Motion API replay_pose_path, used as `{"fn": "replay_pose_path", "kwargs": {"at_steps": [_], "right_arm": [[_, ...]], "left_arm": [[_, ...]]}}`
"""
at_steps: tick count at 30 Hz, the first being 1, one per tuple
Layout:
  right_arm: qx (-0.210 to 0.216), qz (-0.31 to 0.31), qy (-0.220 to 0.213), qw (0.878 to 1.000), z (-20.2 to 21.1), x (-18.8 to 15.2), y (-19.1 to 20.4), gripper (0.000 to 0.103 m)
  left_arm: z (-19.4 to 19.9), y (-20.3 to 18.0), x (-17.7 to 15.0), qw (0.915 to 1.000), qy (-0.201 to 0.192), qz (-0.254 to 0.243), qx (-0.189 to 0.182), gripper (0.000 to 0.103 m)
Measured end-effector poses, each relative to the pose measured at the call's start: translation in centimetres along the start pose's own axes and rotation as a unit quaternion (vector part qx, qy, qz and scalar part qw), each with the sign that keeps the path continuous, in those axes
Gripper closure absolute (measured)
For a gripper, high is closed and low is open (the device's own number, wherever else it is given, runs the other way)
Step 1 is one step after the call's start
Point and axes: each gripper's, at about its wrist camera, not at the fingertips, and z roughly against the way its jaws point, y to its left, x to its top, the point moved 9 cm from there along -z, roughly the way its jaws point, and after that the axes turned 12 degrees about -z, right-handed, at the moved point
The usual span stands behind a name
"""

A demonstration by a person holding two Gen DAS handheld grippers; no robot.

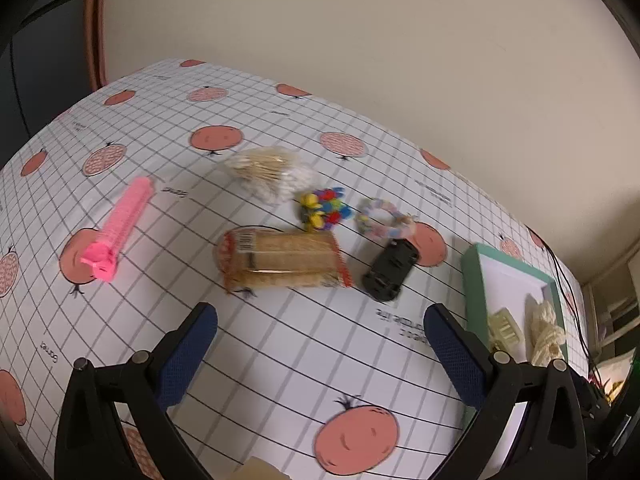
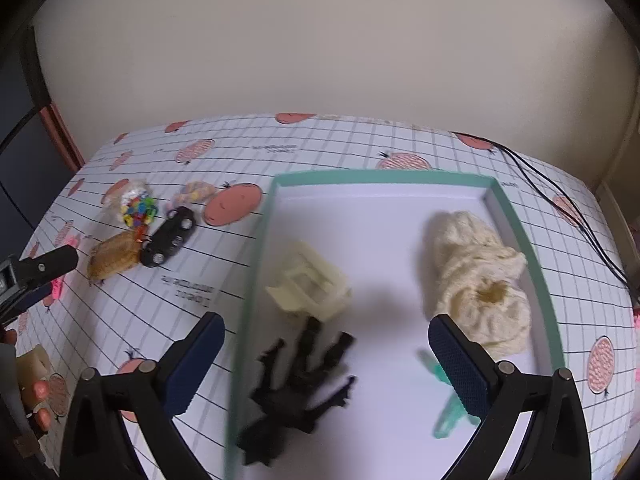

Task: Organize objects
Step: 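Move the left tool to the pink hair roller while the right tool moves to the black toy car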

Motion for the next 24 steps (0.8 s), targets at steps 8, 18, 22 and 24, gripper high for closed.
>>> {"fn": "replay_pose_path", "kwargs": {"at_steps": [8,18,22,24], "right_arm": [[0.029,0.018,-0.008,0.999,-0.1,0.1,4.3,0.000],[0.083,0.031,-0.006,0.996,-0.4,-0.8,10.5,0.007],[0.090,0.027,0.002,0.996,-1.3,-1.1,11.9,0.011],[0.090,0.029,0.008,0.995,-1.9,-1.3,12.5,0.013]], "left_arm": [[0.4,4.6,0.5,0.9995,-0.009,0.018,0.024,0.000],[1.0,11.7,0.8,0.9959,-0.022,0.069,0.054,0.000],[1.1,14.7,0.9,0.9928,-0.033,0.099,0.058,0.000],[1.0,16.0,0.8,0.9909,-0.035,0.114,0.062,0.000]]}}
